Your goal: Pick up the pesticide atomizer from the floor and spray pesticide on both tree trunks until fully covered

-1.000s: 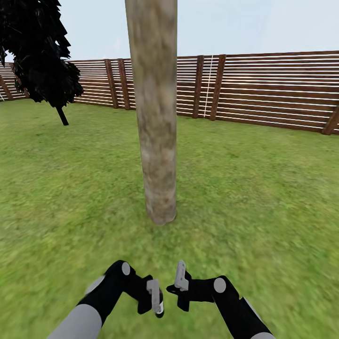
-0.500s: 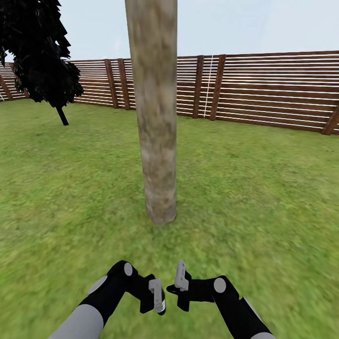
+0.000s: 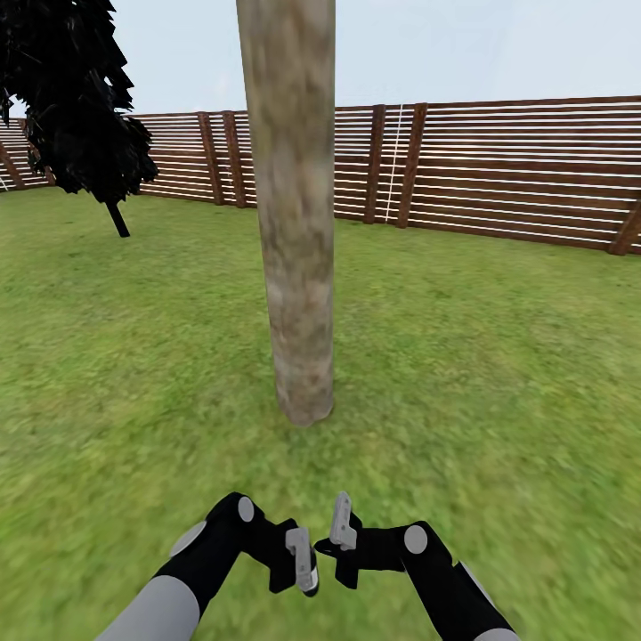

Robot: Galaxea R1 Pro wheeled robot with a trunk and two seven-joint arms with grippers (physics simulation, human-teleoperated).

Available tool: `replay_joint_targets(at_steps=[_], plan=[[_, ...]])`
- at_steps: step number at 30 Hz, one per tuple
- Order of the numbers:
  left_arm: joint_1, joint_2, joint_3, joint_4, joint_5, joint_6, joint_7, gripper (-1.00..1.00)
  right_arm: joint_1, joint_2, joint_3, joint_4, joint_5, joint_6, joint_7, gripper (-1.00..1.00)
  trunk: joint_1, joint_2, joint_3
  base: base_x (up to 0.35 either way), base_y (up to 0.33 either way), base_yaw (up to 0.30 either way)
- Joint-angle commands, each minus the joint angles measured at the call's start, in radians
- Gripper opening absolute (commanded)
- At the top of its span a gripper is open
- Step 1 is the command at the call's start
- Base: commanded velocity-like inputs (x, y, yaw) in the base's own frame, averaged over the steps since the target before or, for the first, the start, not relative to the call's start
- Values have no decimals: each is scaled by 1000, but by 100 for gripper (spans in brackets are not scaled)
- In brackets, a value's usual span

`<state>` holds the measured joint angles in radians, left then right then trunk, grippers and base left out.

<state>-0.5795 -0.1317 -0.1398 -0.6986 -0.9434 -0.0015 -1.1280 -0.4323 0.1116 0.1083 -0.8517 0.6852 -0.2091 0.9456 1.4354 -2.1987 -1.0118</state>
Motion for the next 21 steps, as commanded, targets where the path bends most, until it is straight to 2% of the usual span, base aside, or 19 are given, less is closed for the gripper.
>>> replay_joint_targets(at_steps=[1,21], plan=[[0,0,0,0,-3,0,-4,-100,0,0,-1,-1,10,-7,1,-100,0,0,-1,0,0,0],[0,2,10,11,9,-11,-4,-100,0,0,-2,0,10,-7,1,-100,0,0,-1,0,0,0]])
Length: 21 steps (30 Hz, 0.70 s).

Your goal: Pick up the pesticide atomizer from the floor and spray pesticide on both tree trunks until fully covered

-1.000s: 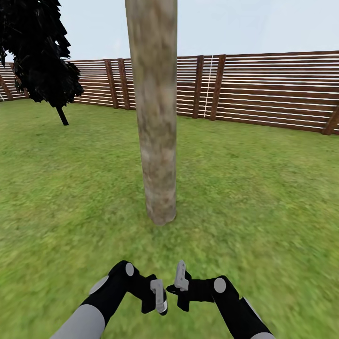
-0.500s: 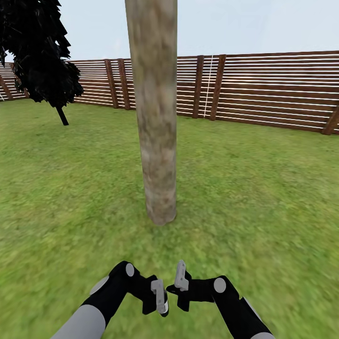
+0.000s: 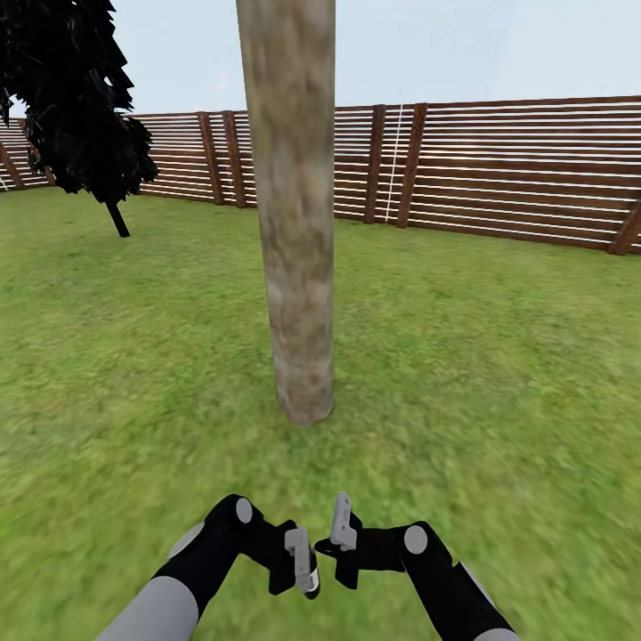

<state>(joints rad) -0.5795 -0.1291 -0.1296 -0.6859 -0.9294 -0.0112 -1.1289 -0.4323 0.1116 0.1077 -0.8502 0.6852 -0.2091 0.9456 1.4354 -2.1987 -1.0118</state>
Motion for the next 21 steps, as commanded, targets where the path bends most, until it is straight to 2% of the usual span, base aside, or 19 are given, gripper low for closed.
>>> replay_joint_targets(at_steps=[1,4,6,17,21], plan=[[0,0,0,-1,1,-2,-3,-100,0,0,-1,-1,10,-7,1,-100,0,0,-1,0,0,0],[1,0,-1,-1,32,-4,-3,-100,0,0,-1,-1,10,-7,1,-100,0,0,-1,0,0,0],[1,0,-2,-1,40,-4,-3,-100,0,0,-1,-1,10,-7,1,-100,0,0,-1,0,0,0],[0,1,-3,0,44,-4,-3,-100,0,0,-1,-1,10,-7,1,-100,0,0,-1,0,0,0],[1,13,-4,0,42,-6,-4,-100,0,0,-1,-1,10,-7,1,-100,0,0,-1,0,0,0]])
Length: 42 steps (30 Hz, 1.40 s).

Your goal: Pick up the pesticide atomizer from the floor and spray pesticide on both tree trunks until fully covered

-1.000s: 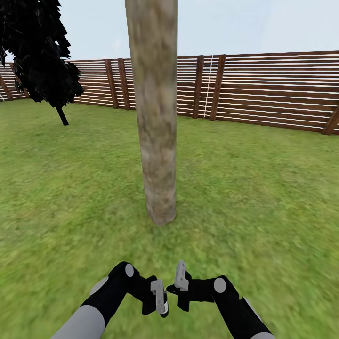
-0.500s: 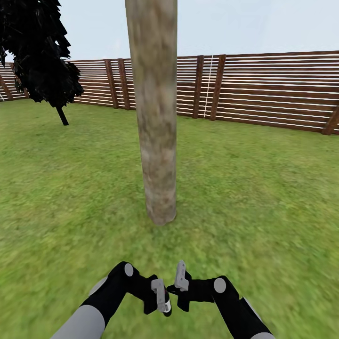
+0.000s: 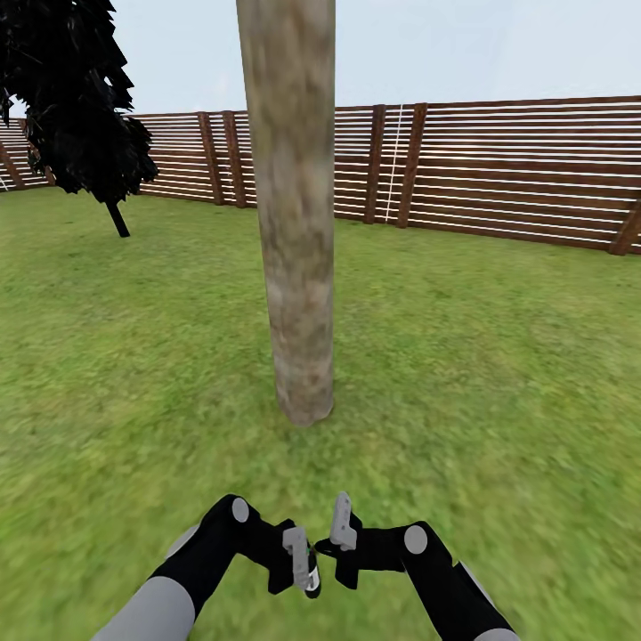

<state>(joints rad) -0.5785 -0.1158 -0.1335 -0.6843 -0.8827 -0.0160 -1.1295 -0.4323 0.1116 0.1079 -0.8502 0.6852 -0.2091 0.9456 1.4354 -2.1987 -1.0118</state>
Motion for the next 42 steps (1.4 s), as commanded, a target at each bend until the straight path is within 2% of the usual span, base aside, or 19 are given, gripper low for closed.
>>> replay_joint_targets(at_steps=[1,7,12,13,16,20,21,23,24,25,27,29,30,31,34,35,38,40,42], plan=[[0,11,1,-1,-6,-2,-3,-100,0,0,-1,-1,10,-7,1,-100,0,0,-1,0,0,0],[0,110,0,-1,-7,-2,-4,-100,0,0,-1,-1,10,-7,1,-100,0,0,-1,0,0,0],[8,216,1,-1,-7,-3,-4,-100,0,-1,-1,0,11,-8,1,-100,0,0,-1,0,0,0],[9,249,2,-2,-7,-4,-5,-100,0,-2,-1,1,11,-9,1,100,0,0,-1,0,0,0],[8,305,5,-4,-7,-3,-11,-100,0,-4,-2,4,12,-9,1,100,0,0,-1,0,0,0],[8,315,18,-4,-7,5,1,-100,0,-13,-9,10,15,-11,-5,100,0,0,-1,0,0,0],[8,315,36,-4,-7,6,9,-100,0,-21,-11,12,15,-12,-7,100,0,0,-1,0,0,0],[9,310,118,-2,-7,8,56,-100,2,-72,-25,35,11,-14,-20,100,0,0,-1,0,0,0],[10,306,192,-1,-6,10,107,-100,3,-121,-68,74,3,-14,-56,100,0,0,-1,0,0,0],[11,303,253,9,-4,11,152,-100,4,-164,-152,143,-6,-17,-111,100,0,0,-1,0,0,0],[12,299,334,50,-3,13,215,-100,4,-219,-331,264,-13,-31,-213,100,0,0,-1,0,0,0],[12,285,408,91,3,28,312,-100,5,-250,-503,347,-14,-54,-330,100,0,0,-1,0,0,0],[12,272,447,102,13,55,366,-100,5,-257,-577,395,-15,-60,-444,100,0,0,-1,0,0,0],[11,265,470,106,23,88,390,-100,6,-259,-611,436,-15,-62,-561,100,0,0,-1,0,0,0],[9,250,494,109,73,202,414,-100,6,-253,-643,563,-23,-106,-900,100,0,0,-1,0,0,0],[7,244,495,109,88,231,420,-100,6,-251,-645,593,-29,-134,-961,100,0,0,-1,0,0,0],[0,230,498,109,119,318,476,-100,6,-246,-649,660,-68,-203,-1064,100,0,0,-1,0,0,0],[-2,216,498,109,127,361,506,-100,6,-245,-649,674,-122,-216,-1084,100,0,0,-1,0,0,0],[-2,210,497,107,128,382,513,-100,6,-246,-649,678,-147,-220,-1088,100,0,0,-1,0,0,0]])
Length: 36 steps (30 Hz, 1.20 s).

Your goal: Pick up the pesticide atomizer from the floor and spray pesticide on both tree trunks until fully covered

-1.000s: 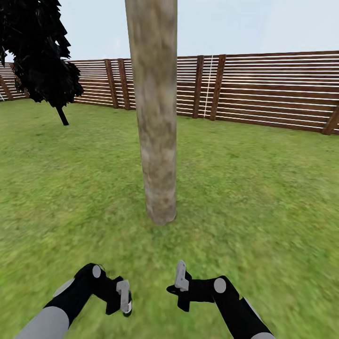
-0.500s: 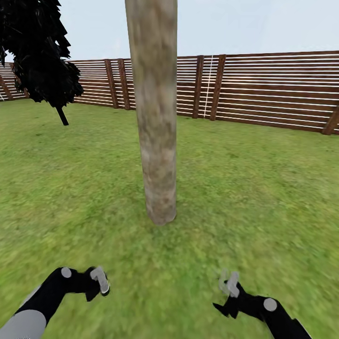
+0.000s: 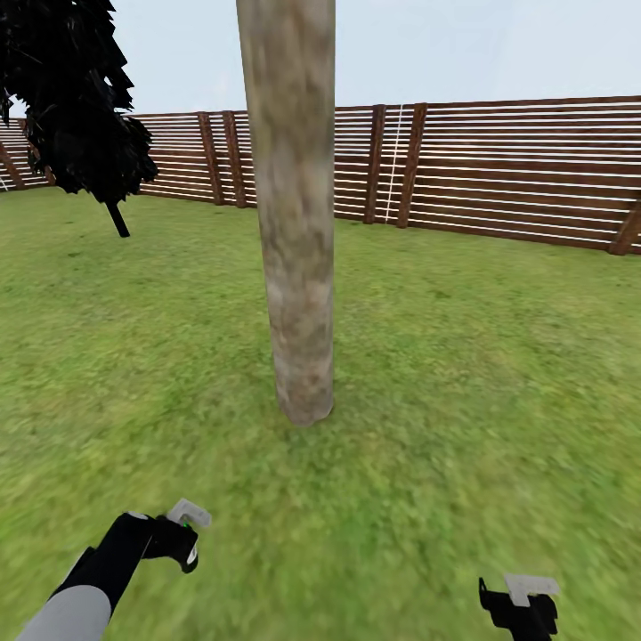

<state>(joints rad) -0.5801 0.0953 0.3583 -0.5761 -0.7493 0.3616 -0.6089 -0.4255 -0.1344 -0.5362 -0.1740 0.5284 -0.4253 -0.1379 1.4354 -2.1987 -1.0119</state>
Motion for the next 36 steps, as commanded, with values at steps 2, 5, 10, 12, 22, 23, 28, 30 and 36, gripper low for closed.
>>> replay_joint_targets(at_steps=[2,5,10,12,22,23,28,30,36], plan=[[0,-5,2,-3,-5,12,-6,-100,0,-1,-5,3,2,-5,-6,100,0,0,-1,0,0,0],[-1,-8,0,-4,-5,22,-4,-100,0,0,-5,5,-2,-8,-7,100,0,0,-1,0,0,0],[-3,-11,-1,-6,-1,90,-3,-100,2,1,-5,4,-40,-10,-22,100,0,0,-1,0,0,0],[-10,-11,-1,-8,8,125,-2,-100,2,1,-5,5,-92,-9,-83,100,0,0,-1,0,0,0],[-116,-63,-4,-54,17,295,-4,-100,2,12,0,28,-113,-9,-117,100,0,0,-1,20,-7,0],[-117,-70,-5,-62,17,295,-4,-100,2,13,0,28,-113,-9,-117,100,0,0,-1,190,-93,0],[-122,-96,-5,-75,16,299,-3,-100,2,16,1,28,-113,-9,-117,100,0,0,-1,250,-148,-7],[-123,-97,-5,-76,17,319,-3,-100,2,18,1,28,-113,-9,-117,100,0,0,-1,274,-163,-175],[-137,-97,-6,-76,12,343,-2,-100,2,27,0,28,-112,-7,26,100,0,0,-1,278,-164,-279]])
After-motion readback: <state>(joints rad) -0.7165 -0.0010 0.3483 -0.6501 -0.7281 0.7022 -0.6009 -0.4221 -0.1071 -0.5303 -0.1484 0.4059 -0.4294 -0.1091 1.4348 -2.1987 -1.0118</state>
